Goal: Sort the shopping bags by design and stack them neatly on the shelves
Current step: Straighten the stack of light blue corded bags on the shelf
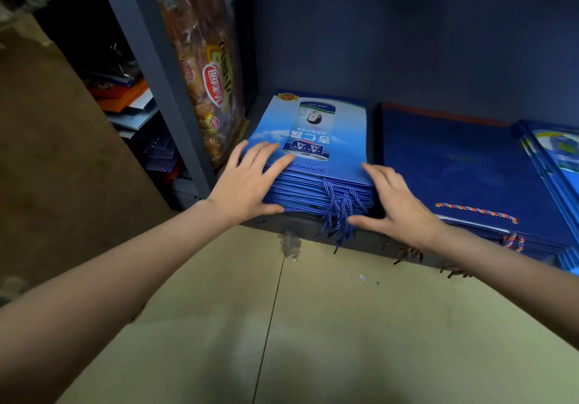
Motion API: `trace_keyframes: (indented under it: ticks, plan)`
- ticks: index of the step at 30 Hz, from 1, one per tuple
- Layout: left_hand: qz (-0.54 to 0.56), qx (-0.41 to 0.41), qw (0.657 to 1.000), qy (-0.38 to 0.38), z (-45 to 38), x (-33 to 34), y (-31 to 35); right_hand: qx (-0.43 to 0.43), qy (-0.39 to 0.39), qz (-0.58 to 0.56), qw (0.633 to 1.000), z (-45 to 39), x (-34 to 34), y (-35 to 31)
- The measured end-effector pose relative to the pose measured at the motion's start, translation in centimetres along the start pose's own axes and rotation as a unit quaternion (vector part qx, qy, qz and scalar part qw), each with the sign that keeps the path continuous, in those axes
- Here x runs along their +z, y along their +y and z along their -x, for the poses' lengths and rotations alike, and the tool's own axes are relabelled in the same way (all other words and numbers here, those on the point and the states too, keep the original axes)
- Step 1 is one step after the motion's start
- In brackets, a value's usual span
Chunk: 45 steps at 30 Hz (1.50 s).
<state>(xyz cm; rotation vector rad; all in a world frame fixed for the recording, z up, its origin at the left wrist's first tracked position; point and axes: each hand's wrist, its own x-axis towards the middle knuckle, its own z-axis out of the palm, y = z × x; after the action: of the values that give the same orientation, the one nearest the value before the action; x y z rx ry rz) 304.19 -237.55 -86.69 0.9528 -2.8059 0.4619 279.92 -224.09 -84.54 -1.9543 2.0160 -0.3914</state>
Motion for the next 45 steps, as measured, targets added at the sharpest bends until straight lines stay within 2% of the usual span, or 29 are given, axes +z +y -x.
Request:
trace_keyframes:
  ticks: [3,8,11,13,17,21,22,24,26,29,35,38,40,45]
  plan:
    - [0.013,-0.03,0.996,-0.083,-1.7,-0.2,1.2,0.03,0.037,-0.016,0.999,-0.3,1.3,-1.2]
    - [-0.057,-0.027,0.995,-0.078,-1.5,-0.2,1.6,0.132,0.12,0.076,0.981,-2.4,4.7,-3.6]
    - [-0.116,-0.034,0.991,-0.062,0.4,0.7,-0.4,0.093,0.107,0.115,0.983,-2.3,5.2,-3.2]
    - [-0.107,-0.046,0.992,-0.05,1.2,1.2,-1.4,0.067,0.084,0.145,0.984,-1.9,4.9,-2.5]
    - [-0.061,-0.013,0.997,-0.042,1.5,1.5,-2.5,0.04,0.058,0.212,0.975,-1.4,4.2,-2.9]
    - [0.04,-0.054,0.995,-0.071,2.3,1.2,-4.2,-0.073,0.15,0.26,0.951,-2.5,4.4,-4.9]
    - [0.056,-0.067,0.994,-0.07,2.5,1.3,-4.3,-0.082,0.141,0.28,0.946,-3.1,4.9,-5.7]
    - [0.075,-0.092,0.991,-0.065,2.6,1.5,-3.8,-0.067,0.093,0.34,0.934,-4.4,6.4,-7.2]
    - [0.071,-0.107,0.99,-0.066,2.4,1.8,-3.2,-0.037,0.09,0.383,0.919,-5.5,7.7,-7.8]
    - [0.025,-0.108,0.991,-0.077,2.3,2.1,-3.0,-0.056,0.13,0.377,0.916,-6.5,7.8,-7.1]
    - [-0.036,-0.032,0.999,0.02,2.2,2.3,-1.9,-0.107,0.18,0.384,0.899,-7.3,6.5,-6.0]
    - [-0.032,-0.05,0.997,0.055,1.3,2.0,-1.6,-0.142,0.186,0.373,0.898,-8.1,4.5,-6.0]
    - [-0.034,-0.07,0.995,0.068,0.5,1.4,-2.1,-0.149,0.174,0.374,0.899,-8.8,2.8,-6.2]
    - [-0.026,-0.076,0.993,0.087,-0.7,0.4,-3.4,-0.126,0.102,0.339,0.927,-9.8,0.0,-7.1]
